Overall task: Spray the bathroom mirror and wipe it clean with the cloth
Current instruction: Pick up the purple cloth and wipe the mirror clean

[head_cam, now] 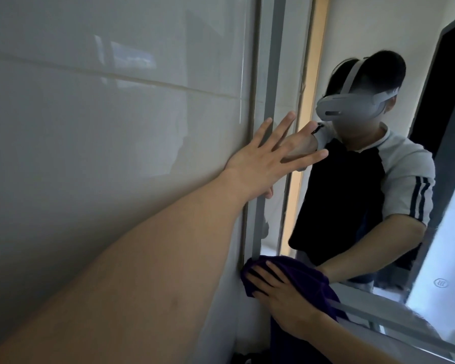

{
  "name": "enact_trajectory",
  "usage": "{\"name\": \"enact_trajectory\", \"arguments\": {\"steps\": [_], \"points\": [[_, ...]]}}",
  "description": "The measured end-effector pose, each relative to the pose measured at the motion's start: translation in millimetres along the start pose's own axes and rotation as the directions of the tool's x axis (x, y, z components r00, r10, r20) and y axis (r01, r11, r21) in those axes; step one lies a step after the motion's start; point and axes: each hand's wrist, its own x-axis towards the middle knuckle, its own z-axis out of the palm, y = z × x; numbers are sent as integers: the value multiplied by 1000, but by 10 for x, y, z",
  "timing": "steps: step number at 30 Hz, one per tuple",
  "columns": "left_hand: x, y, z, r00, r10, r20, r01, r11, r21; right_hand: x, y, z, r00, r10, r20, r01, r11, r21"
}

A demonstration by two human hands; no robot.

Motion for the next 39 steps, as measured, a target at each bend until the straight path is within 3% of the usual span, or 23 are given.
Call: {"name": "enact_trajectory", "arguments": {"steps": [10, 19, 24, 27, 30, 32, 35, 39], "points": [[-13, 0, 18, 1000, 0, 19, 1, 1000, -16, -196, 266, -188, 992, -37, -120, 24, 995, -101], [-16, 19, -9, 999, -8, 48, 11, 998, -64, -734, 1323, -1142, 887, 169, -430, -236, 966, -108], [-22, 8, -161, 996, 7, 88, -4, 999, -37, -776, 1321, -1199, 910, 188, -370, -247, 962, -117], [-9, -122, -338, 992, 26, 121, -32, 999, 44, -543, 1274, -1295, 957, 93, -276, -147, 972, -184], [-52, -257, -552, 979, -110, 169, 101, 993, 61, -230, 1294, -1492, 978, -47, -201, -5, 968, -252], [-74, -297, -637, 970, -158, 183, 153, 987, 46, -47, 1388, -1730, 971, -78, -228, 11, 960, -281], [-105, -338, -699, 973, -188, 136, 199, 977, -71, 114, 1775, -2272, 927, 23, -375, -124, 961, -247], [-107, -409, -764, 953, -302, 36, 294, 884, -364, 35, 2432, -3054, 807, 247, -536, -399, 898, -187]]}}
